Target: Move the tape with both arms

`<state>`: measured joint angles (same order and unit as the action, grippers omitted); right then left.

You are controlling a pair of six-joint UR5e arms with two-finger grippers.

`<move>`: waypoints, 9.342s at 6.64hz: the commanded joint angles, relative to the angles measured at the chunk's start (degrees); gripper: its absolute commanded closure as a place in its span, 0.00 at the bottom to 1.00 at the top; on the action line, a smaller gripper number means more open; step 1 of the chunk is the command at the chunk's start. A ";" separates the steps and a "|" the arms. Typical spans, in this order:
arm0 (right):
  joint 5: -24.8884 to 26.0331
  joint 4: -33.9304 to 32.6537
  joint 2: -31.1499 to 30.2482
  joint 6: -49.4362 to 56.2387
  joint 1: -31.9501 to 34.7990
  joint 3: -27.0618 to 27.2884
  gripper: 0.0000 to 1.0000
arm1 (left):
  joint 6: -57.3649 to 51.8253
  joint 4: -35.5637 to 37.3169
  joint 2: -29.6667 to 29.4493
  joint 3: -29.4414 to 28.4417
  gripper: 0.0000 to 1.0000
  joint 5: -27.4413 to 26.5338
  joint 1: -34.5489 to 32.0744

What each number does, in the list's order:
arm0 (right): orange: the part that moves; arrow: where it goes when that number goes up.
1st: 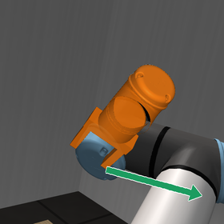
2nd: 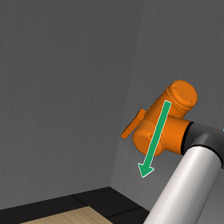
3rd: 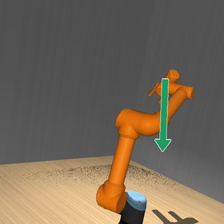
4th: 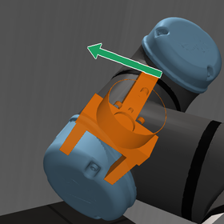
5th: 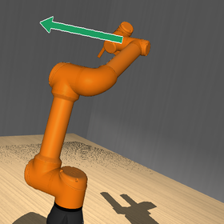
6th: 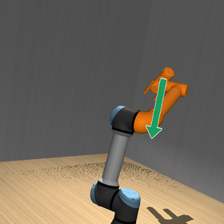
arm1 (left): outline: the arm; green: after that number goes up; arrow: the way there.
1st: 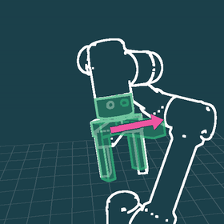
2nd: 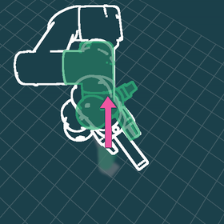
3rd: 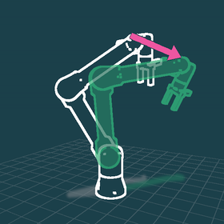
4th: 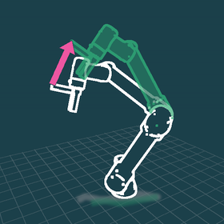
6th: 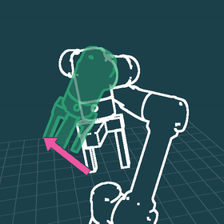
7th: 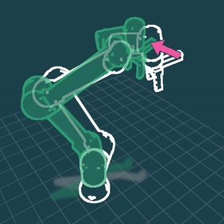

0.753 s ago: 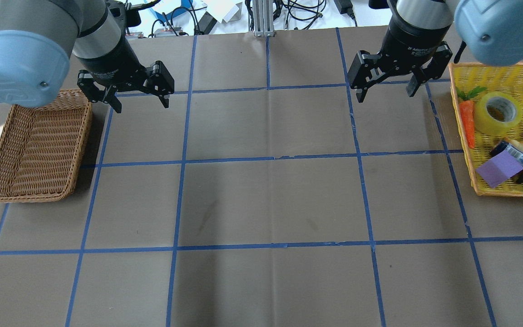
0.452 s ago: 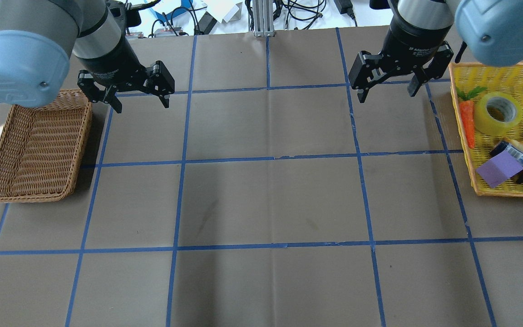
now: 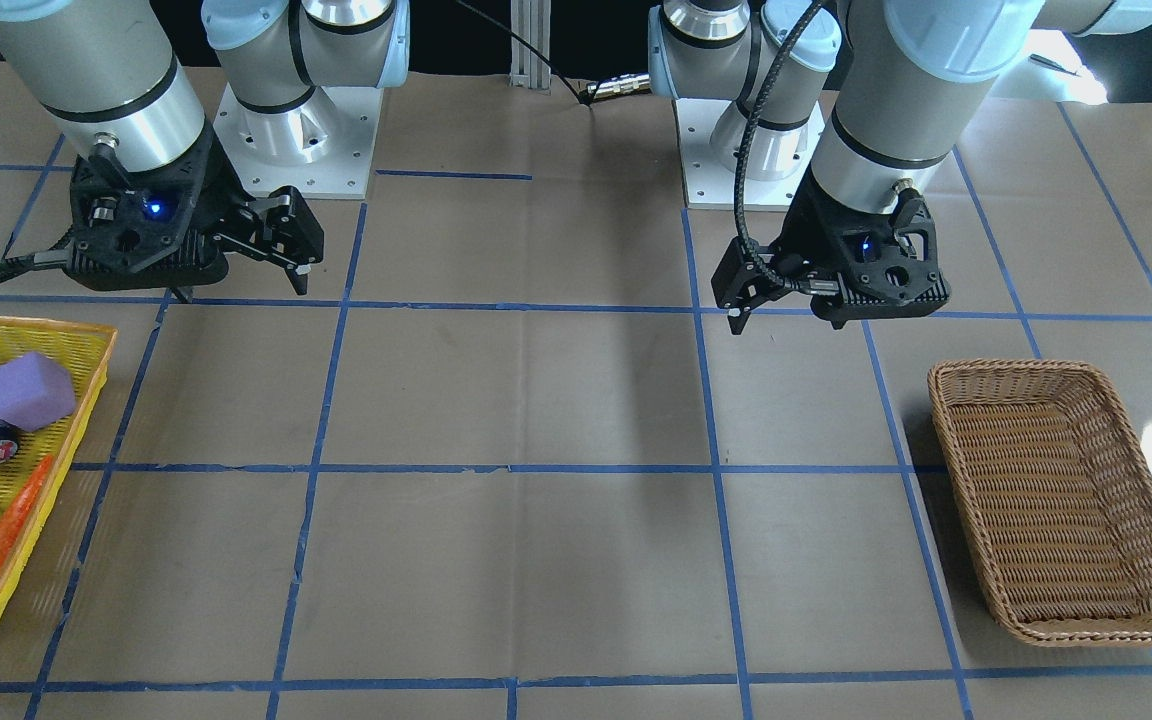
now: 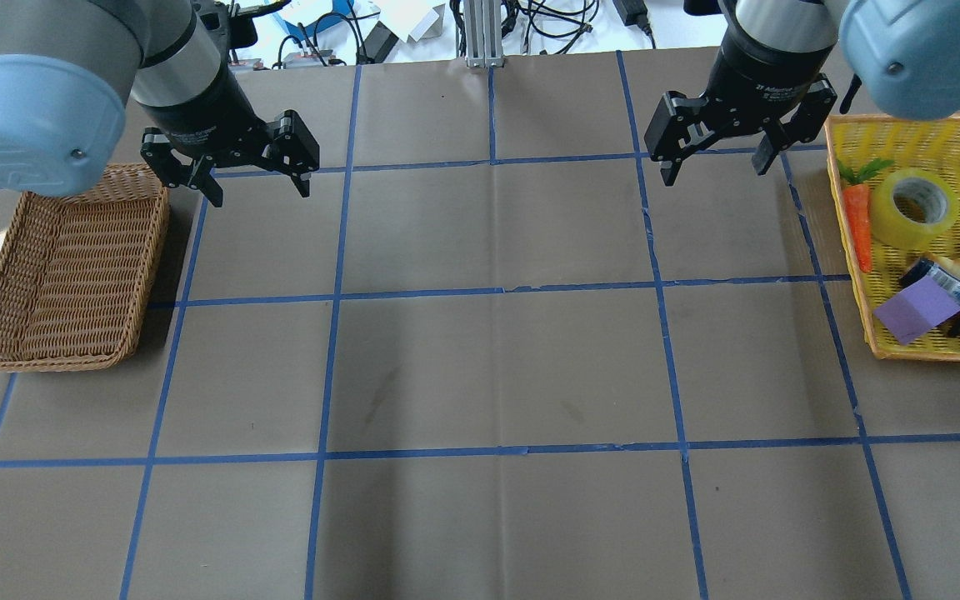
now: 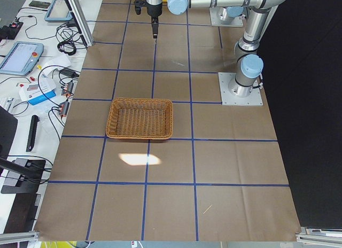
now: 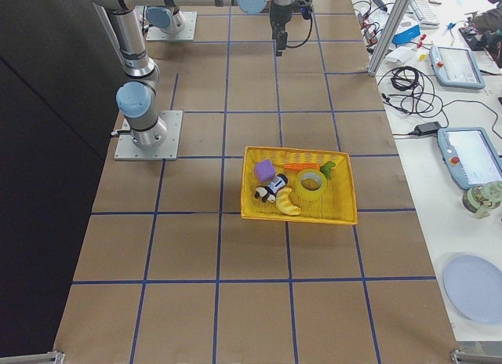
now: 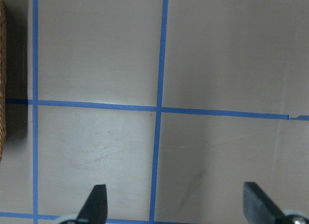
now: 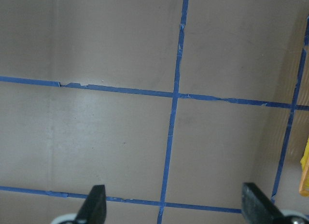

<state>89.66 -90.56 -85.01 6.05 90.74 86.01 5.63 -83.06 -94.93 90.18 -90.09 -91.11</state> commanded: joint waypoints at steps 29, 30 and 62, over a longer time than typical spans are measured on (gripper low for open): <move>-13.27 -28.33 13.18 -11.63 20.25 15.24 0.96 | 0.00 0.26 -0.17 -0.01 0.00 -0.17 0.23; -14.33 -31.14 14.68 -13.24 22.53 15.24 0.96 | 0.00 0.35 -0.52 -0.35 0.00 0.00 0.23; 0.87 -2.87 -6.84 -4.12 -1.97 9.44 0.00 | -37.78 11.05 -11.30 0.53 0.00 -0.88 26.30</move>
<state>90.54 -93.43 -91.85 1.93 88.78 95.43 -37.68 -65.72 -110.90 90.95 -91.13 -59.88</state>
